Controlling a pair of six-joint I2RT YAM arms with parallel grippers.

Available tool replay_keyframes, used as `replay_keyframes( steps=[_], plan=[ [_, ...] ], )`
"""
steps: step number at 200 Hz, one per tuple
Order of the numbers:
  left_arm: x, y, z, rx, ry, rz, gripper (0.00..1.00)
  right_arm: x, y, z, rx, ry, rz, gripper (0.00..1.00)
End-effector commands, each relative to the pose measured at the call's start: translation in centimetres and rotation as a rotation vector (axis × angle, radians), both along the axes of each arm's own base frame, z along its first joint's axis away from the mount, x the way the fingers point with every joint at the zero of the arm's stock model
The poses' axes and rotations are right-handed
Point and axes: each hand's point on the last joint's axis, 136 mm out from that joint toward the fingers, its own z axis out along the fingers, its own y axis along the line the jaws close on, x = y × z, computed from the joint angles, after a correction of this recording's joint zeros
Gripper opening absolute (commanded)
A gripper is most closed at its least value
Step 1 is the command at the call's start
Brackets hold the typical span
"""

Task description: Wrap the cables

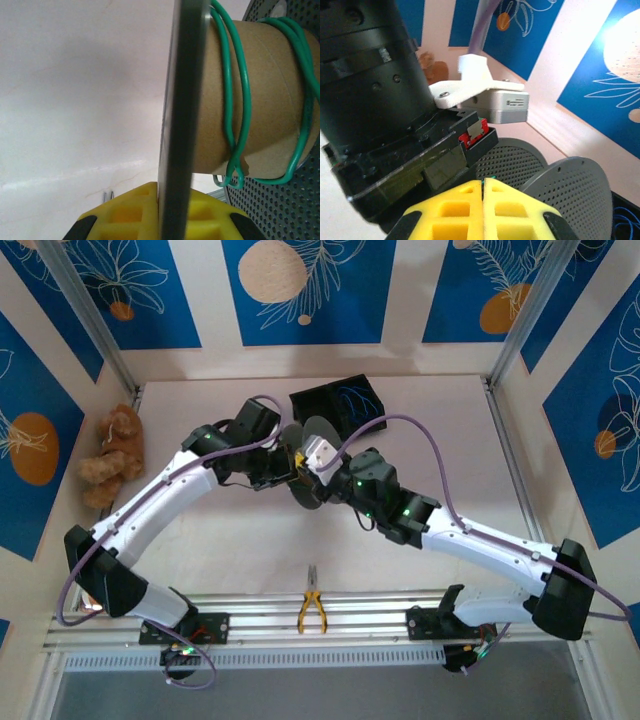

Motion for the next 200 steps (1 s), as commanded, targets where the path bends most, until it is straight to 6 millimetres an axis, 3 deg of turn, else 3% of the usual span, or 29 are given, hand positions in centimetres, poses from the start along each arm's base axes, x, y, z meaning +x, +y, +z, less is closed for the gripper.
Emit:
replay_keyframes(
  steps=[1,41,68,119,148,179,200],
  plan=[
    [6.3,0.0,5.0,-0.148,-0.129,0.311,0.00,-5.5,4.4,-0.2,0.049,0.051,0.219,0.00],
    [5.4,0.2,3.6,-0.145,0.037,0.412,0.00,-5.9,4.5,-1.3,0.053,0.023,0.207,0.00],
    [5.3,-0.2,3.5,-0.211,0.097,0.478,0.00,-6.2,4.1,-3.6,0.041,0.033,0.208,0.00],
    [5.6,-0.2,5.4,-0.285,0.072,0.494,0.00,-5.2,1.7,-6.4,0.071,0.123,0.131,0.00],
    [5.5,0.5,6.1,-0.297,0.015,0.476,0.00,-4.7,-0.7,-6.0,0.204,0.243,0.106,0.00],
    [5.4,1.0,6.8,-0.314,-0.063,0.419,0.00,-4.5,-3.3,-4.0,0.374,0.395,0.120,0.00],
    [5.2,1.7,7.7,-0.286,-0.163,0.343,0.00,-4.1,-5.6,-2.9,0.464,0.499,0.096,0.15]
  ],
)
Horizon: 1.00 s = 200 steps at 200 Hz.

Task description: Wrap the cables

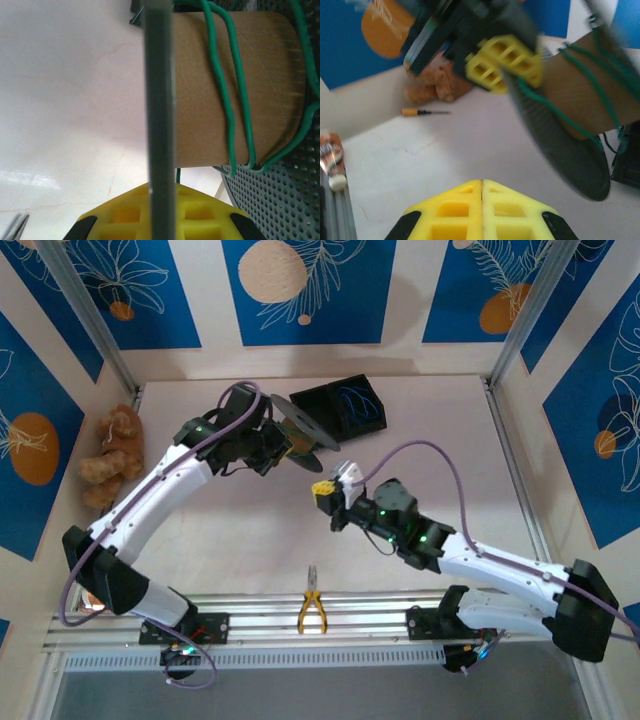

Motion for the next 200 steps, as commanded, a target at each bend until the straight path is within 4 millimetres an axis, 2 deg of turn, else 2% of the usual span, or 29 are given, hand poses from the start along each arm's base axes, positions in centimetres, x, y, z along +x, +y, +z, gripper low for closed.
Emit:
replay_keyframes(
  steps=[1,46,71,105,119,153,172,200],
  plan=[
    [0.8,0.5,4.7,-0.031,-0.225,-0.063,0.00,-0.9,-1.6,1.7,0.159,0.169,0.036,0.16],
    [-0.9,3.4,6.4,0.153,-0.419,-0.197,0.00,-0.5,-5.0,2.1,0.230,0.339,-0.011,0.51],
    [-2.3,4.6,7.0,0.245,-0.504,-0.290,0.00,0.0,-6.6,0.7,0.211,0.471,-0.086,0.68],
    [-4.0,6.3,5.5,0.364,-0.521,-0.376,0.00,0.1,-8.1,-0.9,0.162,0.628,-0.145,0.86],
    [-4.3,7.4,4.0,0.437,-0.492,-0.385,0.00,0.5,-8.9,-1.9,0.155,0.706,-0.191,1.00],
    [-4.5,10.4,0.2,0.643,-0.352,-0.398,0.00,2.2,-11.1,-4.9,0.092,0.886,-0.381,0.99],
    [-4.4,10.4,-1.2,0.688,-0.317,-0.433,0.00,3.0,-12.4,-6.0,0.046,0.939,-0.497,0.99],
    [-3.5,9.6,-3.3,0.720,-0.271,-0.467,0.00,3.9,-12.5,-5.7,0.054,0.929,-0.467,0.99]
  ],
)
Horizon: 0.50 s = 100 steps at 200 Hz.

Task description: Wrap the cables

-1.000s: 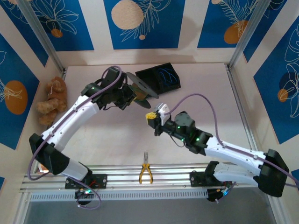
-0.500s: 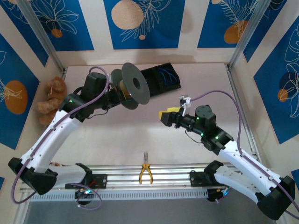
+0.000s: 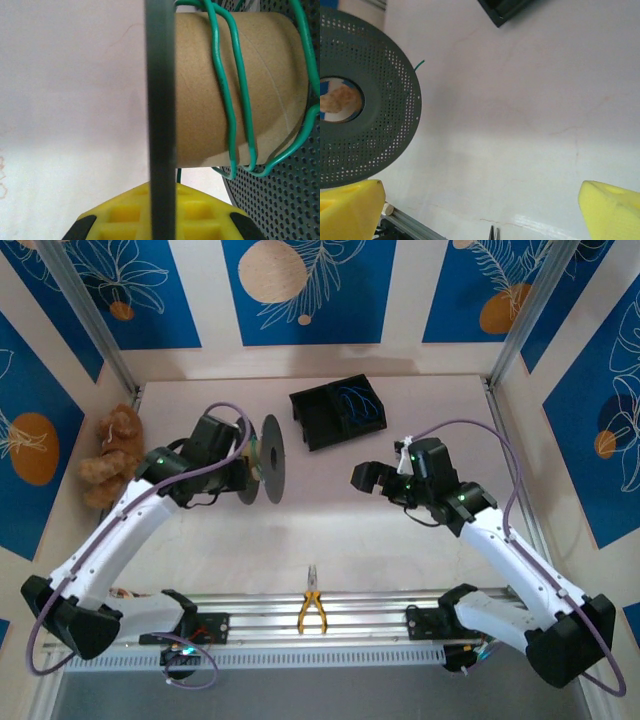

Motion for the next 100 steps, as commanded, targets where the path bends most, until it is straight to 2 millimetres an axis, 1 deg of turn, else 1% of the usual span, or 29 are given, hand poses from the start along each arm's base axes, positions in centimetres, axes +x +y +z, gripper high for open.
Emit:
replay_keyframes(
  steps=[1,20,32,53,75,91,100],
  plan=[
    [1.4,-0.2,-0.4,0.061,-0.035,-0.017,0.00,0.1,-1.1,0.2,-0.009,0.026,-0.024,0.99],
    [2.0,-1.1,-1.6,0.085,-0.013,-0.028,0.00,0.8,-1.0,0.3,0.036,-0.019,0.039,0.99],
    [2.5,-1.6,-2.0,0.107,-0.002,-0.033,0.00,1.3,-1.5,0.2,0.051,-0.012,0.042,0.99],
    [3.1,-2.3,-2.6,0.140,-0.001,-0.039,0.00,2.5,-2.0,-0.1,0.034,0.002,0.054,0.93],
    [3.5,-3.9,-3.6,0.126,0.015,-0.060,0.00,3.9,-2.2,-0.8,-0.021,0.015,0.065,0.86],
    [3.9,-4.8,-4.3,0.133,0.028,-0.074,0.00,5.3,-2.2,-0.9,-0.049,0.006,0.069,0.80],
    [4.1,-5.4,-4.5,0.136,0.032,-0.083,0.00,6.2,-2.1,-0.8,-0.060,0.001,0.071,0.79]
  ],
)
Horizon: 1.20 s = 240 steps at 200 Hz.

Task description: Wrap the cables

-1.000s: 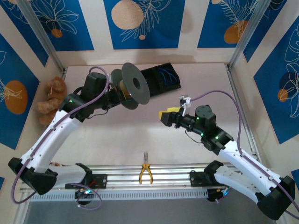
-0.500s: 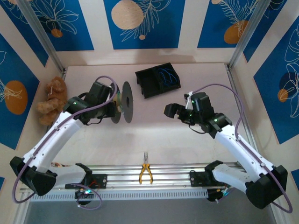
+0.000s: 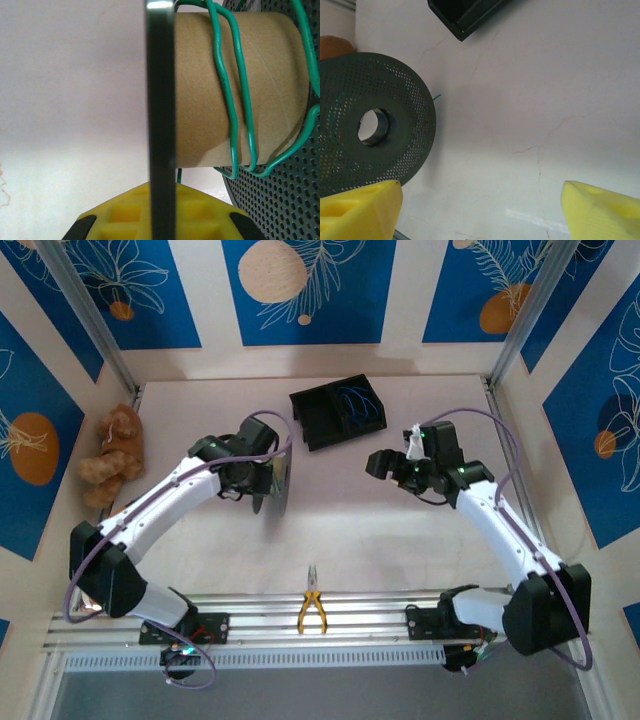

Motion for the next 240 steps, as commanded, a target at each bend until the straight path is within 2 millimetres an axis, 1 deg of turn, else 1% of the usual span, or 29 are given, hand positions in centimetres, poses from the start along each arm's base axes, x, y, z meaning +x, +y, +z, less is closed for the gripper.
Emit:
replay_keyframes(
  steps=[1,21,27,49,77,99,117,127,143,147,156,169,176,181,184,185,197,200,207,215,216,224,240],
  plan=[
    [2.2,-2.4,2.0,-0.049,-0.095,-0.016,0.00,1.8,0.5,1.6,-0.023,-0.060,0.056,0.78],
    [2.6,-3.4,1.5,-0.045,-0.080,-0.031,0.00,4.1,0.6,1.8,-0.064,-0.061,0.064,0.73],
    [2.8,-3.6,1.4,-0.044,-0.078,-0.032,0.00,4.6,0.6,1.3,-0.085,-0.045,0.067,0.71],
    [3.3,-3.9,1.0,-0.041,-0.070,-0.026,0.00,7.3,0.6,1.8,-0.132,-0.052,0.070,0.69],
    [3.4,-4.2,0.3,-0.038,-0.053,-0.019,0.00,9.1,1.1,1.7,-0.137,-0.056,0.087,0.68],
    [3.6,-4.3,-0.8,-0.021,-0.035,-0.016,0.00,10.1,1.6,1.2,-0.118,-0.058,0.102,0.70],
    [3.7,-4.3,-1.8,0.009,-0.003,-0.020,0.00,11.7,2.0,0.8,-0.109,-0.058,0.110,0.70],
    [3.7,-4.2,-2.2,0.024,0.015,-0.019,0.07,12.9,2.1,0.7,-0.109,-0.057,0.111,0.69],
    [3.7,-4.2,-2.2,0.030,0.021,-0.019,0.22,14.9,2.2,0.3,-0.115,-0.045,0.106,0.68],
    [3.7,-4.2,-2.2,0.028,0.021,-0.018,0.26,15.5,2.2,0.4,-0.117,-0.049,0.105,0.65],
    [3.7,-4.3,-2.0,0.024,0.017,-0.016,0.33,16.7,2.2,0.4,-0.118,-0.053,0.106,0.64],
    [3.7,-4.4,-1.5,0.011,0.009,-0.015,0.42,18.4,2.3,0.1,-0.136,-0.055,0.103,0.64],
    [3.7,-4.4,-1.3,0.008,0.007,-0.016,0.46,19.3,2.1,-0.1,-0.146,-0.053,0.100,0.61],
    [3.8,-4.5,-1.1,0.002,0.004,-0.017,0.47,19.9,2.1,0.0,-0.152,-0.055,0.100,0.58],
    [3.8,-4.5,-1.0,0.002,0.002,-0.017,0.49,20.2,2.0,-0.5,-0.157,-0.044,0.098,0.58],
    [3.8,-4.5,-1.0,0.002,0.003,-0.017,0.49,20.4,2.0,-0.3,-0.157,-0.051,0.098,0.58],
    [3.8,-4.5,-0.5,0.000,-0.005,-0.020,0.53,21.8,1.8,-0.6,-0.170,-0.047,0.099,0.54],
    [3.8,-4.5,-0.3,-0.001,-0.007,-0.022,0.53,22.2,1.7,-0.6,-0.174,-0.050,0.097,0.52],
    [3.8,-4.5,-0.1,-0.002,-0.010,-0.023,0.56,22.8,1.7,-1.1,-0.184,-0.045,0.102,0.49],
    [3.8,-4.4,0.2,-0.003,-0.016,-0.025,0.59,23.7,1.6,-1.0,-0.196,-0.056,0.104,0.45],
    [3.8,-4.4,0.3,-0.003,-0.016,-0.027,0.60,23.7,1.6,-1.3,-0.199,-0.052,0.107,0.44],
    [3.8,-4.2,0.5,-0.005,-0.020,-0.025,0.63,24.6,1.5,-1.5,-0.217,-0.065,0.112,0.41],
    [3.7,-4.1,1.0,-0.020,-0.030,-0.027,0.68,25.9,1.1,-2.6,-0.253,-0.070,0.125,0.37]
  ],
)
